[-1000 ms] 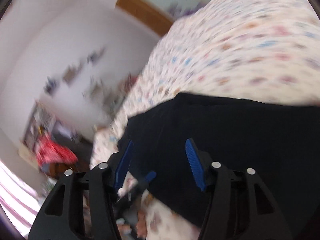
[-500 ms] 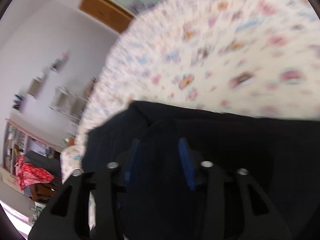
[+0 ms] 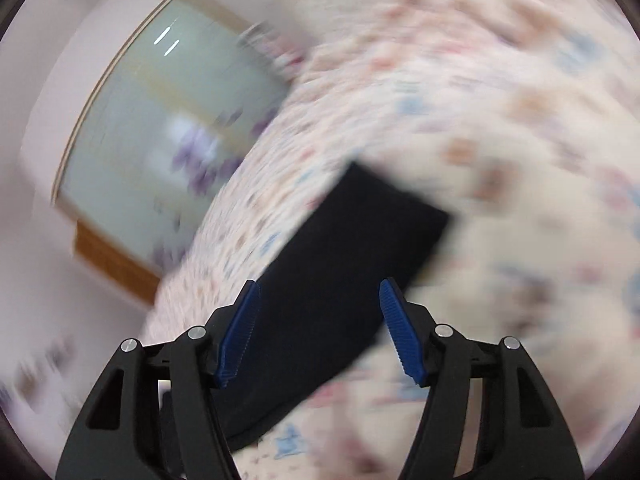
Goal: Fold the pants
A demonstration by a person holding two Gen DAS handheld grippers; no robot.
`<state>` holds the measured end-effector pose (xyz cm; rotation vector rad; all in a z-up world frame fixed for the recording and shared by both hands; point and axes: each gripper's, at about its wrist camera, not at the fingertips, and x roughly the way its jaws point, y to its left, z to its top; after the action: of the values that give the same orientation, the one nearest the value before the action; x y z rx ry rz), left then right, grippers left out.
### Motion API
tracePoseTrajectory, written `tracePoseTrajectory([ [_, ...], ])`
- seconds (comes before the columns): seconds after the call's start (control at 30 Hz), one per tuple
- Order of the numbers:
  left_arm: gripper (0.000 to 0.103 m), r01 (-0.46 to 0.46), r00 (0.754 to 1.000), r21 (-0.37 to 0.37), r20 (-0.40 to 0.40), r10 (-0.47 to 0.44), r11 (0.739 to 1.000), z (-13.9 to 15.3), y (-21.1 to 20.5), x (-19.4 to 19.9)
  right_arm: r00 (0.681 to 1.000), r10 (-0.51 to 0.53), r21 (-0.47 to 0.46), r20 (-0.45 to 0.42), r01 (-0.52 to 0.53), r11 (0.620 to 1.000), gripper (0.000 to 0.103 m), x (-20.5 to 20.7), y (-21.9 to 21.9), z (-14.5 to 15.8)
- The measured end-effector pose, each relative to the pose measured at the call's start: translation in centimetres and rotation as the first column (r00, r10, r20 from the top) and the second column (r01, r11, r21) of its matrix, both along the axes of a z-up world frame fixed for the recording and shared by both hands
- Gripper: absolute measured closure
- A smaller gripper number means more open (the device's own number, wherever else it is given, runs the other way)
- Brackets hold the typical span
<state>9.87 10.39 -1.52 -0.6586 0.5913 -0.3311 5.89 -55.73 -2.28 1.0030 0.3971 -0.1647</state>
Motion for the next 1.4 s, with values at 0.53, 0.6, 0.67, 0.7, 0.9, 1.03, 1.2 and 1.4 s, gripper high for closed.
tracePoseTrajectory([
  [0.53,0.002,0.0,1.0,-0.015,0.016,0.001,1.0,0.1,0.1,-0.7,0.975,-0.108,-0.018,-0.195,0.107,0.994,0.039,3.0,-2.0,-2.1],
  [0.6,0.002,0.0,1.0,-0.017,0.017,0.0,1.0,0.1,0.2,-0.8,0.986,-0.108,0.007,-0.128,0.11,0.994,0.039,2.5,-2.1,-1.9],
  [0.67,0.002,0.001,1.0,-0.02,0.017,0.0,1.0,0.1,0.2,-0.8,0.993,-0.103,0.028,-0.064,0.105,0.994,0.039,1.7,-2.1,-1.5],
  [0.7,0.002,0.001,1.0,-0.021,0.017,0.0,1.0,0.1,0.2,-0.8,0.993,-0.09,0.034,-0.076,0.093,0.995,0.039,1.6,-2.0,-1.5],
  [0.9,0.002,0.001,1.0,-0.019,0.015,-0.001,1.0,0.2,0.2,-0.8,0.987,-0.031,0.021,-0.155,0.034,0.999,0.04,2.2,-1.3,-2.1],
  [1.03,0.002,0.001,1.0,-0.023,0.017,-0.001,1.0,0.2,0.3,-0.8,0.988,-0.071,0.043,-0.135,0.078,0.996,0.04,2.6,-1.7,-2.7],
  [1.2,0.002,0.001,1.0,-0.022,0.016,-0.001,1.0,0.2,0.3,-0.8,0.999,-0.036,0.044,0.02,0.035,0.998,0.039,2.7,-2.2,-2.1],
  [1.4,0.002,0.002,1.0,-0.024,0.017,-0.002,1.0,0.2,0.3,-0.8,0.992,-0.073,0.036,-0.102,0.077,0.996,0.072,3.4,-2.5,-3.3],
])
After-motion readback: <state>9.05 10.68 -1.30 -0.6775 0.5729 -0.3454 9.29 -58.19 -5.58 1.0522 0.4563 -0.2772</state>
